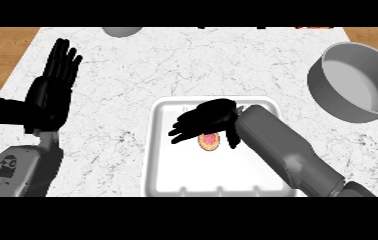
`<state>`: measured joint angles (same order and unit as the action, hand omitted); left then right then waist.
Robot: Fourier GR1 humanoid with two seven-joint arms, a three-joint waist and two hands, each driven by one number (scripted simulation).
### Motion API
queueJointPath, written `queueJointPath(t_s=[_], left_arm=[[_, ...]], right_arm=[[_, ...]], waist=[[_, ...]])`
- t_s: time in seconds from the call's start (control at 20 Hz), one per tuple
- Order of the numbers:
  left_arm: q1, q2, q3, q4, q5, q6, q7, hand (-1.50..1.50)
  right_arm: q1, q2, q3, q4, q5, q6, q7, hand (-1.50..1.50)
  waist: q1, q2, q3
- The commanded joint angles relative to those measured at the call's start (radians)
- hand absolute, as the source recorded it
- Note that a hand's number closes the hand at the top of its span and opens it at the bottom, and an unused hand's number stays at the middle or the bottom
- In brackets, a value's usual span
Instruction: Pick the cupcake from the tray and place it in the pot
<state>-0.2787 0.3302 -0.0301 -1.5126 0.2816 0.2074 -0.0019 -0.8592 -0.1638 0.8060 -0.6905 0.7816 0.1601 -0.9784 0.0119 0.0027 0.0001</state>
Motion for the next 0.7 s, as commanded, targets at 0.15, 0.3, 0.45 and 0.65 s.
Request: queueJointPath(t_s=[0.15, 0.3, 0.45, 0.65], left_arm=[[0.009, -0.053, -0.006, -0.008, -0.053, 0.026, 0.007, 0.00], [-0.029, -0.028, 0.031, 0.055, -0.027, -0.029, -0.009, 0.00], [-0.024, -0.034, 0.007, -0.001, -0.051, 0.007, 0.029, 0.00], [-0.028, -0.035, 0.042, 0.045, -0.036, -0.021, -0.008, 0.00]], right_arm=[[0.047, 0.051, -0.036, 0.025, 0.081, -0.015, -0.057, -1.50], [0.060, 0.063, -0.028, 0.025, 0.087, 0.000, -0.104, -1.50], [0.061, 0.119, 0.024, 0.022, 0.123, -0.088, -0.152, 1.50], [0.109, 0.067, 0.019, -0.003, 0.139, -0.137, -0.205, 1.50]], waist=[[-0.006, -0.002, 0.000], [-0.010, -0.001, 0.000], [0.000, 0.001, 0.001], [-0.011, 0.000, 0.000]])
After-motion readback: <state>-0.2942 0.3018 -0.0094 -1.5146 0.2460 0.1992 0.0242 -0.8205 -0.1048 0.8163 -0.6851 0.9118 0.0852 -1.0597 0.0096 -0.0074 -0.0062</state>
